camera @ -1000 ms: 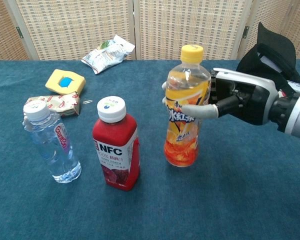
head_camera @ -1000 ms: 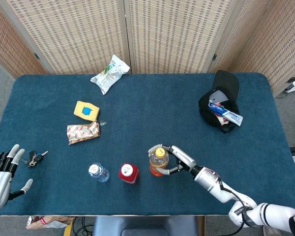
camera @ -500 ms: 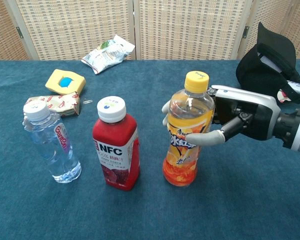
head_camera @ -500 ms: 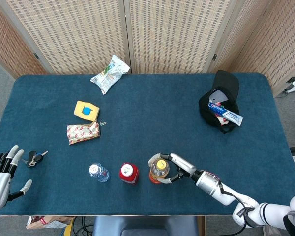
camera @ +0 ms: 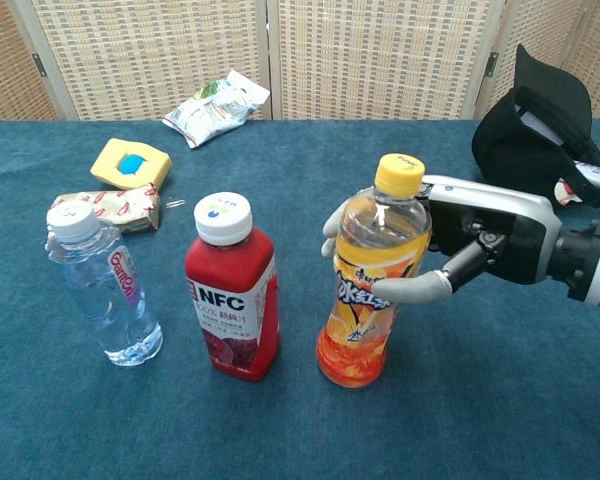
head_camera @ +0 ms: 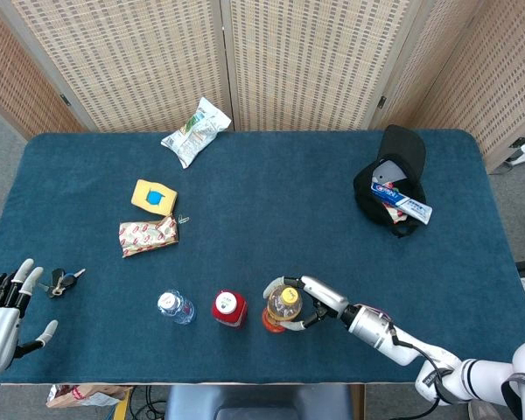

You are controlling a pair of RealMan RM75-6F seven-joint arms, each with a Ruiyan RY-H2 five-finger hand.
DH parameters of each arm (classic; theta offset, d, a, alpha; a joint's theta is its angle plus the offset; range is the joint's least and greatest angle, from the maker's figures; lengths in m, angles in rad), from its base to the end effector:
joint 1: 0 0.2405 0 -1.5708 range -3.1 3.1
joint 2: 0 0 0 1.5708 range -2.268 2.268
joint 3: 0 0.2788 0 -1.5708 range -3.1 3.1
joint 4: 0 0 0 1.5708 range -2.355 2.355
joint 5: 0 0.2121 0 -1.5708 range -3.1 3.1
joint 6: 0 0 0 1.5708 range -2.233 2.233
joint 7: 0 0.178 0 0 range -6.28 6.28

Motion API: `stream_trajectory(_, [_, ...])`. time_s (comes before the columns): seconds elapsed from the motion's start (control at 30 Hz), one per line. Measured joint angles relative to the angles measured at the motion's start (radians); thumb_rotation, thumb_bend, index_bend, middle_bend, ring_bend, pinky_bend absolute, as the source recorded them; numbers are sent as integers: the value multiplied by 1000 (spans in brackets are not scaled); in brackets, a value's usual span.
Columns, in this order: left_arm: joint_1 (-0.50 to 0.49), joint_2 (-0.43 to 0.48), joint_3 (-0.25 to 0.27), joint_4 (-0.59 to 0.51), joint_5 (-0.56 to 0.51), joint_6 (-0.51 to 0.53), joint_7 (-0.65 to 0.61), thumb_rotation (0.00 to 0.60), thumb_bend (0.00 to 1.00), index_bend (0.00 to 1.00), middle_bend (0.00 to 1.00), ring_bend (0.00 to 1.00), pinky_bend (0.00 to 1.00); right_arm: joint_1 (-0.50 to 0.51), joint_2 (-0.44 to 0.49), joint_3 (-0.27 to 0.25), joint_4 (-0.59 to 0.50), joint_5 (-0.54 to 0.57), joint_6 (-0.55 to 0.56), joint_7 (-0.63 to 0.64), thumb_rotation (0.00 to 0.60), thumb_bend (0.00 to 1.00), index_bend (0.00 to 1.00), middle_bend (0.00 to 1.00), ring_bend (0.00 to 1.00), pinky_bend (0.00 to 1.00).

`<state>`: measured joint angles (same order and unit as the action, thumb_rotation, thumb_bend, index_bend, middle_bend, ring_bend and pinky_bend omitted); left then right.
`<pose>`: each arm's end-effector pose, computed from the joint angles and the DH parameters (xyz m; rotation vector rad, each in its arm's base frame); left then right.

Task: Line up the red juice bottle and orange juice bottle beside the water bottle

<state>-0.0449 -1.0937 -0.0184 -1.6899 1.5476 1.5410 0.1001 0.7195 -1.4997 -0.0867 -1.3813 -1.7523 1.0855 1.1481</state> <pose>-0.3177 0.1963 0.1693 -1.4060 -0.8543 -0.8809 -0.1615 -0.3127 -0.0445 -1.8514 2.0506 -1.4559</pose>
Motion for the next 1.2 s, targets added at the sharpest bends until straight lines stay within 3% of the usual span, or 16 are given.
stream_trajectory(0.4, [0, -2, -1, -1, -3, -2, 3, 600, 240, 0, 0, 0, 21, 15, -4, -7, 16, 11, 7, -7, 600, 263, 384, 293, 258, 294])
stream_trajectory(0.67, [-4, -4, -2, -1, -2, -5, 5, 600, 240, 0, 0, 0, 21, 28, 6, -22, 19, -5, 14, -12, 600, 137, 230, 183, 161, 246])
stream_trajectory(0.87, [-9, -2, -5, -6, 1, -8, 10, 600, 241, 0, 0, 0, 21, 27, 15, -26, 12, -8, 39, -14, 600, 116, 134, 127, 116, 200])
stream_trajectory(1.2, [-20, -4, -9, -10, -3, -22, 15, 600, 240, 0, 0, 0, 21, -11, 116, -37, -69, -19, 126, -93, 600, 147, 119, 116, 102, 181])
